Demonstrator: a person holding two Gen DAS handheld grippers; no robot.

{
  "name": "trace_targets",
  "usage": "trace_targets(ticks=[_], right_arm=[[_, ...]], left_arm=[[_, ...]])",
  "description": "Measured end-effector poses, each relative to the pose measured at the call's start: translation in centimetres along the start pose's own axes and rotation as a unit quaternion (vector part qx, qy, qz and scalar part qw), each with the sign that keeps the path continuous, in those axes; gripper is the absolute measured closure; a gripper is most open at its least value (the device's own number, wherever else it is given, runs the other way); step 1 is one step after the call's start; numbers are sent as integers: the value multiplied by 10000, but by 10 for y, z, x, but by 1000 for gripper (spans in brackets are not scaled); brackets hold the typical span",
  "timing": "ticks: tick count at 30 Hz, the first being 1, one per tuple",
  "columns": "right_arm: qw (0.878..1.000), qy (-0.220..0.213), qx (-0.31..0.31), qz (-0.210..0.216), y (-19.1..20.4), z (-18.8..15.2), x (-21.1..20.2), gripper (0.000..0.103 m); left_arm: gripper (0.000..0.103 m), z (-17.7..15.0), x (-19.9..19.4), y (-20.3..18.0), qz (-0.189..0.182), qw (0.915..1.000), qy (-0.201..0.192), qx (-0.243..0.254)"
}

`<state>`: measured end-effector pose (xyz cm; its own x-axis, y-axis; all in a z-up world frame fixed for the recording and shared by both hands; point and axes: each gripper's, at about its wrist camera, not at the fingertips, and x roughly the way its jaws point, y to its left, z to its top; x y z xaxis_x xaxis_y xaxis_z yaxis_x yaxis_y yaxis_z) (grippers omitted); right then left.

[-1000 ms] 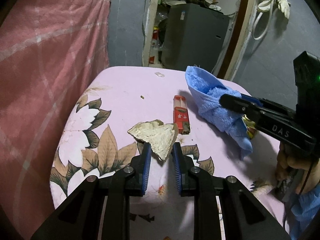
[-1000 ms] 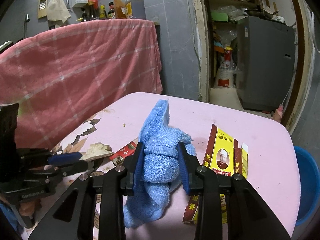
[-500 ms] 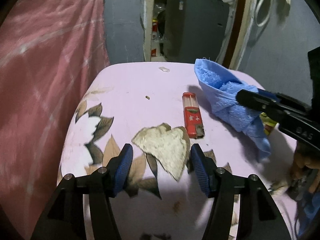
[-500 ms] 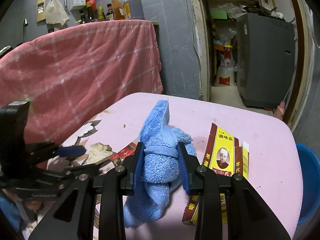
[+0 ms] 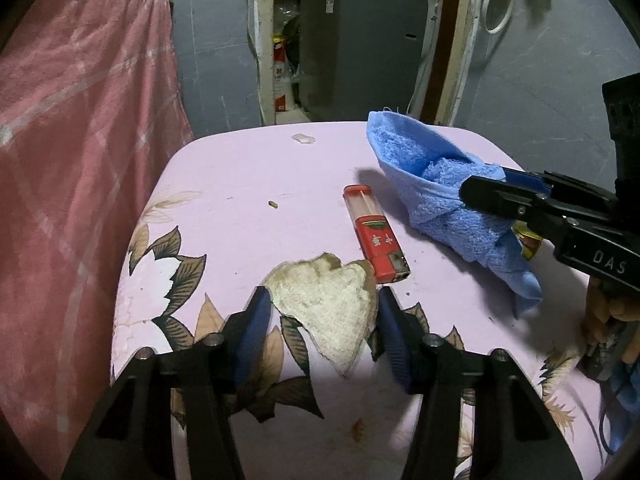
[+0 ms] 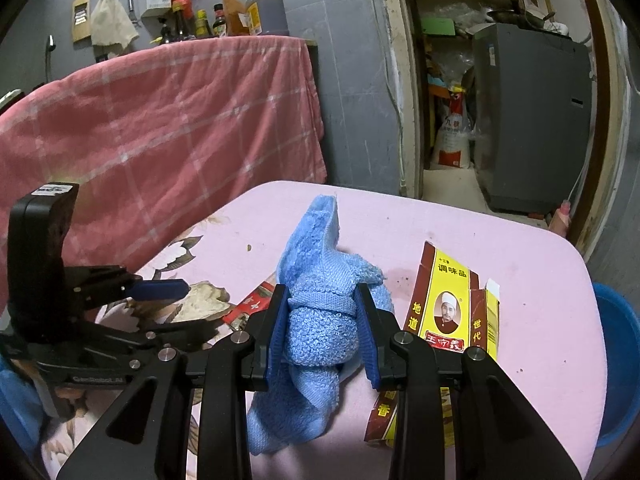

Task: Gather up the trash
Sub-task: 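Grasp the beige paper scrap with the left tool while the right tool grasps the blue cloth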

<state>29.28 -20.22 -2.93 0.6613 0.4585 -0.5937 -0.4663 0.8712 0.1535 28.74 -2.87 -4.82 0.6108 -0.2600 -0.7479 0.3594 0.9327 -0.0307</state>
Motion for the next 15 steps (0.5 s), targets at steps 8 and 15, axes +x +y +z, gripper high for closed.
trace_targets(ticks=[8,15], right_arm=[[9998,-158,-76,-31,3,-3,-6,74],[9990,-389,-208,-23,12,-6,-14,75]], left_arm=[[57,-7,-14,8,-27,9975,-263,-653],[57,-15,-38,12,3,9907,-829,-1080]])
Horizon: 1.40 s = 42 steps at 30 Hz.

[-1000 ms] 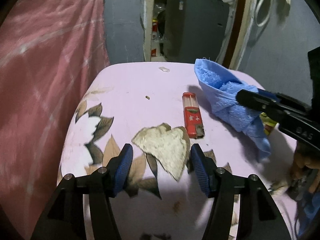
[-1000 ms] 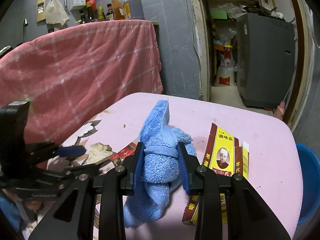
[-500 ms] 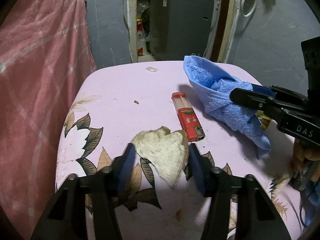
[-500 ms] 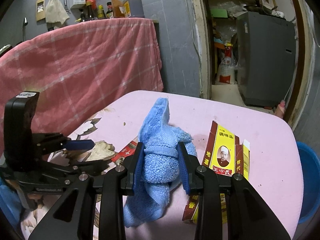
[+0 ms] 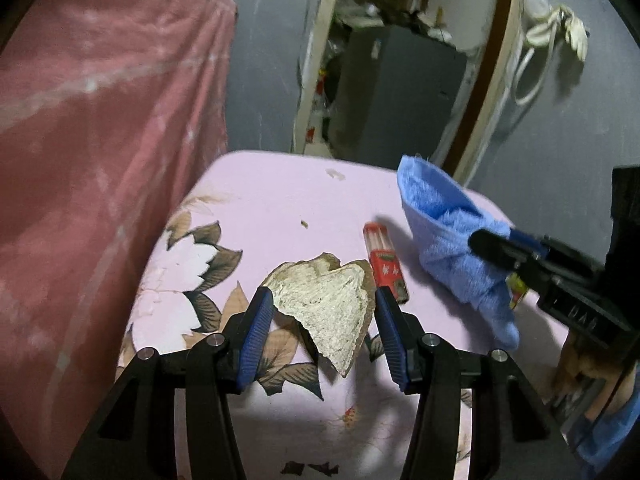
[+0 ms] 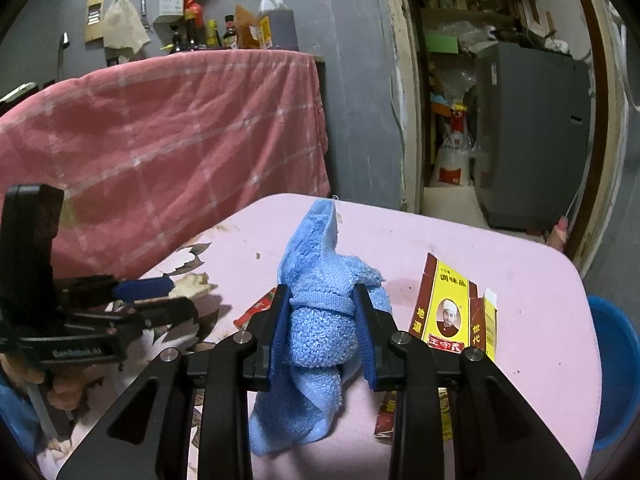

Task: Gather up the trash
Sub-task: 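Carry the beige scrap with the left tool while the right tool carries the blue cloth to the basin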

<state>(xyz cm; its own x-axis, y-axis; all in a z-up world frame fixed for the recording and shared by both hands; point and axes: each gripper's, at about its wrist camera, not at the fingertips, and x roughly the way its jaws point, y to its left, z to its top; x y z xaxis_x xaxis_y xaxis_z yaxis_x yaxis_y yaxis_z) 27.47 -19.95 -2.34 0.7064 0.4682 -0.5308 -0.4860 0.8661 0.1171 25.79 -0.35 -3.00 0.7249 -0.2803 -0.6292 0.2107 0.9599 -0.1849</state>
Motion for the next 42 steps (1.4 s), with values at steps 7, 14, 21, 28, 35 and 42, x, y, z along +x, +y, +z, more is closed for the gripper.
trace_targets(ticks=[7,14,21,28,35,42], right_arm=[[9983,-547,-136,-146,7,3,-20,75],[9918,-1212,-100,-402,0,10,-47,75],[9809,-1788,-53,-768,-17,18,-82,75],[9674,-2149,103,-1334,-56,20,-117,75],[9486,-2402,459,-2008,-121,10,-163,75],[9321,-2426,776,-2574,-185,-8,-188,75]], left_arm=[[57,4,-20,-5,56,9968,-725,-338],[57,13,-31,-27,163,9903,-1338,-340],[57,32,-36,-53,109,9808,-1916,-361],[57,54,-16,-113,-269,9748,-2216,-28],[57,70,6,-190,-752,9665,-2442,234],[57,85,40,-256,-1099,9644,-2386,307]])
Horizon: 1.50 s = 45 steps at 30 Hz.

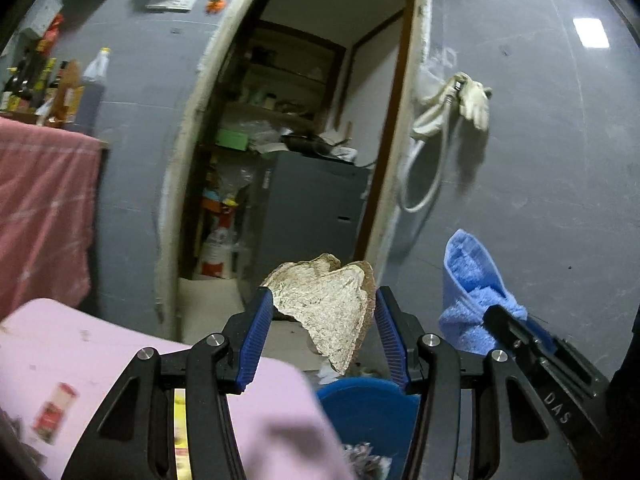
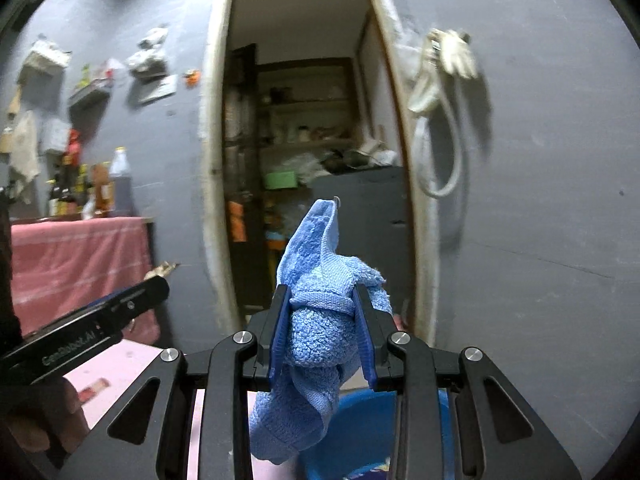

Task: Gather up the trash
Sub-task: 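Carry the beige scrap with the left tool while the right tool carries the blue cloth to the basin, then open both tools over the basin to drop the scrap and cloth, then move both tools back over the red lighter and yellow box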

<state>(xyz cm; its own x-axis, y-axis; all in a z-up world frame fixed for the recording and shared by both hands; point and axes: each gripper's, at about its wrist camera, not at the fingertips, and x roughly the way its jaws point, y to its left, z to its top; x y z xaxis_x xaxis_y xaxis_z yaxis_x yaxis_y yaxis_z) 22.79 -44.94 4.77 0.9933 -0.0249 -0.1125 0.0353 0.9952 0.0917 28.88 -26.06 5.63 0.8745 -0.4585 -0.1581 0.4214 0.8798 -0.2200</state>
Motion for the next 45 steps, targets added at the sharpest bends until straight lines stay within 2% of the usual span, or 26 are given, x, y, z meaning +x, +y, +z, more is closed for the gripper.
trace_targets(ticks=[6,10,16,21,25,27,29,34,36,38,42,44,45], right_arm=[[9986,335,352,-231,-57,-7,20,75],[9959,562,641,-292,-82,-14,32,75],[9896,1070,902,-321,-102,-33,55,73],[9823,1500,1098,-247,-111,-48,71,66],[9817,1499,1159,-170,-114,-48,72,65],[9826,1444,1154,-189,-115,-45,69,64],[9834,1368,1177,-198,-114,-41,68,60],[9881,1086,1059,-237,-108,-27,57,49],[9902,947,992,-265,-104,-20,51,46],[9921,781,934,-285,-100,-14,44,32],[9948,509,850,-215,-85,-1,30,23],[9960,381,789,-169,-74,6,24,17],[9965,302,765,-135,-68,9,19,15]], left_arm=[[57,-11,57,-34,-215,9986,463,-171],[57,-22,87,-43,-159,9954,914,-243],[57,-46,125,-52,-34,9847,1731,-179],[56,-62,137,-44,18,9765,2128,-327],[56,-70,140,-37,124,9709,2342,-476],[53,-70,139,-34,145,9709,2327,-539],[46,-67,136,-33,139,9721,2263,-599],[45,-54,124,-36,128,9764,2089,-532],[41,-46,113,-37,162,9801,1923,-466],[32,-37,101,-36,195,9836,1741,-424],[25,-19,70,-29,311,9902,1343,-232],[12,-11,55,-22,412,9924,1145,-157],[10,-8,46,-18,458,9935,1037,-126]])
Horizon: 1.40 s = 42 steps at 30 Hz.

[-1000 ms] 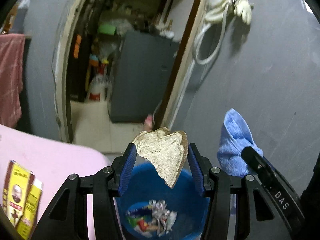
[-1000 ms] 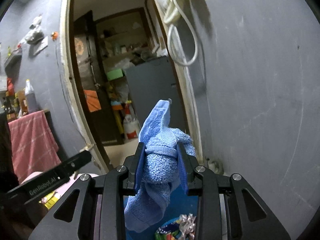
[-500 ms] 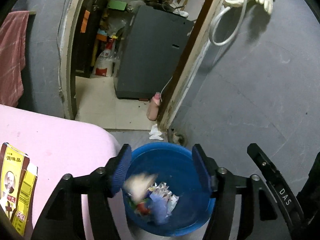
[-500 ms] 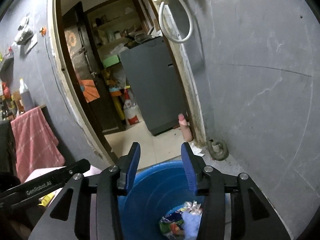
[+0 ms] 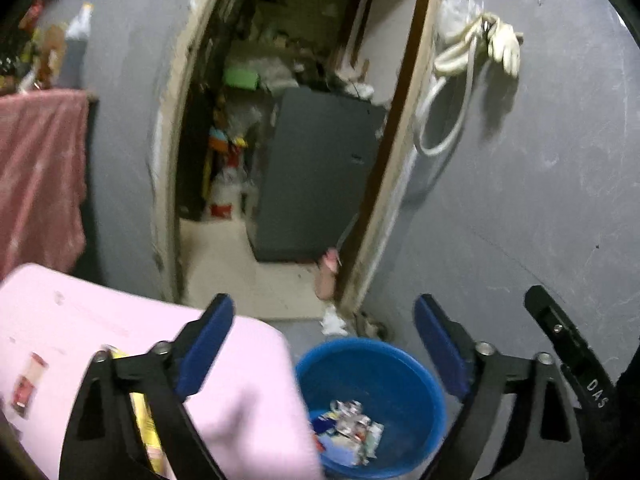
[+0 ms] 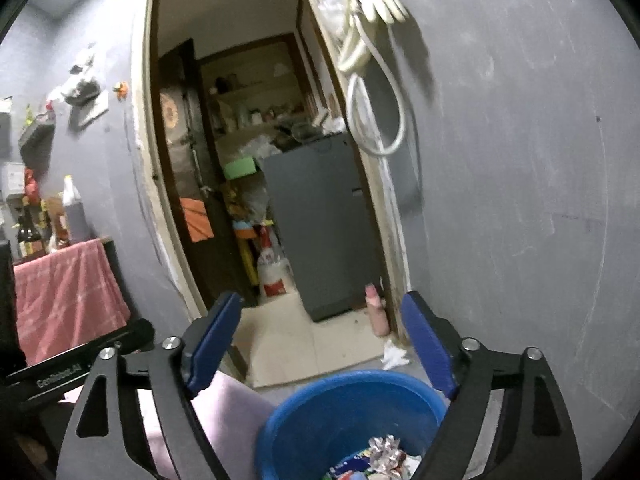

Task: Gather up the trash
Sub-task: 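Move both tools back over the red lighter and yellow box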

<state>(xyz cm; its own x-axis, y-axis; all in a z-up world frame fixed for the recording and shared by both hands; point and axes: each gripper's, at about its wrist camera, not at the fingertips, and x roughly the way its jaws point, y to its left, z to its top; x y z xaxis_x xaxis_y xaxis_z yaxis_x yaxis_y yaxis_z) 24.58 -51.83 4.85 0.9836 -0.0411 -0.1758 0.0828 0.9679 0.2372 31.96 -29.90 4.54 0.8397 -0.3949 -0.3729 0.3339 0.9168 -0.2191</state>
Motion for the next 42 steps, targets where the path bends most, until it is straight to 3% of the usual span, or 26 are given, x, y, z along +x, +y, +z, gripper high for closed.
trace_targets(ticks=[5,12,17,25,31,38,42], right_arm=[[9995,-232,-64,208,30,5,-13,0],[9975,-313,-282,562,79,5,-23,0],[9958,-147,-392,815,117,-5,-21,0],[9913,303,-626,1120,173,-31,-12,0],[9885,707,-759,1101,205,-51,-6,0],[9771,1578,-939,1077,226,-83,16,0],[9677,2036,-1041,1064,232,-100,27,0]], left_arm=[[8,9,-35,25,220,9992,-313,108],[4,15,-81,75,677,9957,-628,123],[4,15,-109,119,1045,9921,-690,95],[4,-8,-144,189,1517,9865,-609,-102],[4,-28,-158,223,1674,9844,-514,-159],[4,-45,-160,252,1762,9836,-256,-298],[4,-50,-151,263,1631,9856,33,-437]])
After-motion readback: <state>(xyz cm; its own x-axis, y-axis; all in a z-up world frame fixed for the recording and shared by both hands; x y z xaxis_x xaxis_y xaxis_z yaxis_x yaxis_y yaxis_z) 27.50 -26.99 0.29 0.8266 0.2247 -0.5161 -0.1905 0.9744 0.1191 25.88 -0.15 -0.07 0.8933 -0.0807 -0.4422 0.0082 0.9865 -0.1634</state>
